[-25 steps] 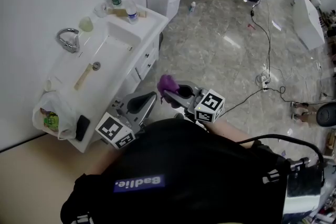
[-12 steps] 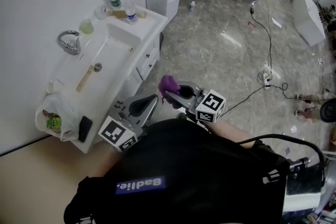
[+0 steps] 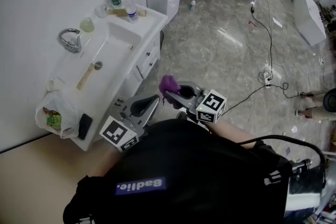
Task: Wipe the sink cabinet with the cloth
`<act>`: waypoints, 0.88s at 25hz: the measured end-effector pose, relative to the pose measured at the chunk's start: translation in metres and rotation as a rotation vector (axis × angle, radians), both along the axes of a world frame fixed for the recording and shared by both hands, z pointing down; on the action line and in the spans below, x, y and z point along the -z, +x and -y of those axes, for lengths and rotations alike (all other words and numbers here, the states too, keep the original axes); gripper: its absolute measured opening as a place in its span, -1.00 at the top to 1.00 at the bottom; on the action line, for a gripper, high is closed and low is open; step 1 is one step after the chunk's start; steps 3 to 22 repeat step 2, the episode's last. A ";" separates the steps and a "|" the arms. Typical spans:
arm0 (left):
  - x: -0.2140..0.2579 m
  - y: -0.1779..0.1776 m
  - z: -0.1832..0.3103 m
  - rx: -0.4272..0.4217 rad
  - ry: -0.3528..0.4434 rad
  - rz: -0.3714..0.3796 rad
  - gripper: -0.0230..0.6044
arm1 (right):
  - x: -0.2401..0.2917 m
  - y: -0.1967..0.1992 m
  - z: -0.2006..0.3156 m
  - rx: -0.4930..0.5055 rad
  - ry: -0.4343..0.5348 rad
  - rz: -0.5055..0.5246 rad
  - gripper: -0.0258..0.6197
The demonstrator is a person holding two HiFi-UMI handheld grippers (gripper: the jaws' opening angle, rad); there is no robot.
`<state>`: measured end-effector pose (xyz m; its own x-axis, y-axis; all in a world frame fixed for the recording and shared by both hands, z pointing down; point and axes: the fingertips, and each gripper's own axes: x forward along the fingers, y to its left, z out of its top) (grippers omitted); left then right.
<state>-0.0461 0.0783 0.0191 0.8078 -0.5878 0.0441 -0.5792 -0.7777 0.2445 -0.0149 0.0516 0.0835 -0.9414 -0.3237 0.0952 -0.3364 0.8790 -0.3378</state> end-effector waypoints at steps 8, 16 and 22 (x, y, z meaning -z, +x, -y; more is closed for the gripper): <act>0.001 0.001 -0.003 0.000 -0.004 0.002 0.91 | 0.001 0.001 -0.003 0.001 0.001 -0.003 0.70; 0.001 0.001 -0.003 0.000 -0.004 0.002 0.91 | 0.001 0.001 -0.003 0.001 0.001 -0.003 0.70; 0.001 0.001 -0.003 0.000 -0.004 0.002 0.91 | 0.001 0.001 -0.003 0.001 0.001 -0.003 0.70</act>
